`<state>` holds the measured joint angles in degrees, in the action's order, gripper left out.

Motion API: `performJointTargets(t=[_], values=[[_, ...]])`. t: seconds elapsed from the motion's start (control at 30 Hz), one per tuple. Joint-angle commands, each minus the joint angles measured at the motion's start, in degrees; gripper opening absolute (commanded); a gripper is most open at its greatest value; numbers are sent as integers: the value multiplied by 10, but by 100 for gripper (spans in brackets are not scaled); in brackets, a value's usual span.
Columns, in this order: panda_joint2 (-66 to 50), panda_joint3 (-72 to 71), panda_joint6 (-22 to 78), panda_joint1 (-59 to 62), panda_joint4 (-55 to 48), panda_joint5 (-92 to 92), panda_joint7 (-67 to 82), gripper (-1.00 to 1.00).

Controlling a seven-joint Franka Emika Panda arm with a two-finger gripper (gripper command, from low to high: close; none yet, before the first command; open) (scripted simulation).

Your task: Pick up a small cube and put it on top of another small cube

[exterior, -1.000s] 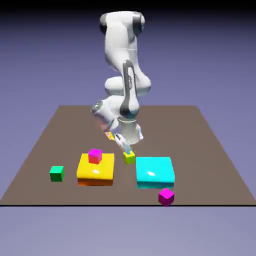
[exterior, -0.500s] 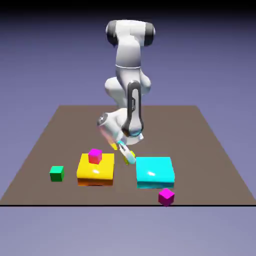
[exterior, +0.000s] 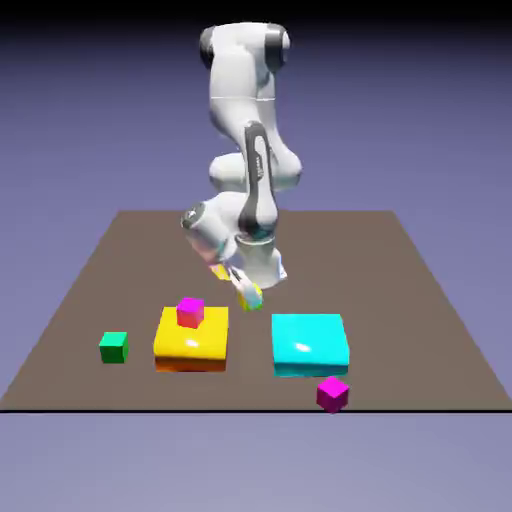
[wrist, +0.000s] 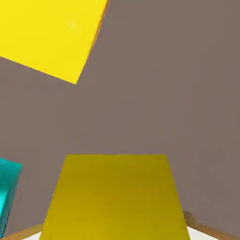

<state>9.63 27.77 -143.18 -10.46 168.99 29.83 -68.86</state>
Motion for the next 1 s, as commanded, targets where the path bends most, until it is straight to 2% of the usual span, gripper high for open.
performJointTargets(t=[0.0, 0.1, 0.3, 0.63, 0.87, 0.9, 0.97], values=[[13, -7, -5, 11, -18, -20, -16, -100], [34, -8, -15, 58, -80, -48, -66, -100], [-51, 60, 4, 176, -194, 85, -172, -100], [-216, 79, 25, 238, -301, 325, -322, -100], [-331, 19, 18, 258, -345, 464, -231, -100], [-331, 19, 18, 258, -345, 464, -231, 100], [-311, 30, 19, 255, -337, 439, -247, 100]])
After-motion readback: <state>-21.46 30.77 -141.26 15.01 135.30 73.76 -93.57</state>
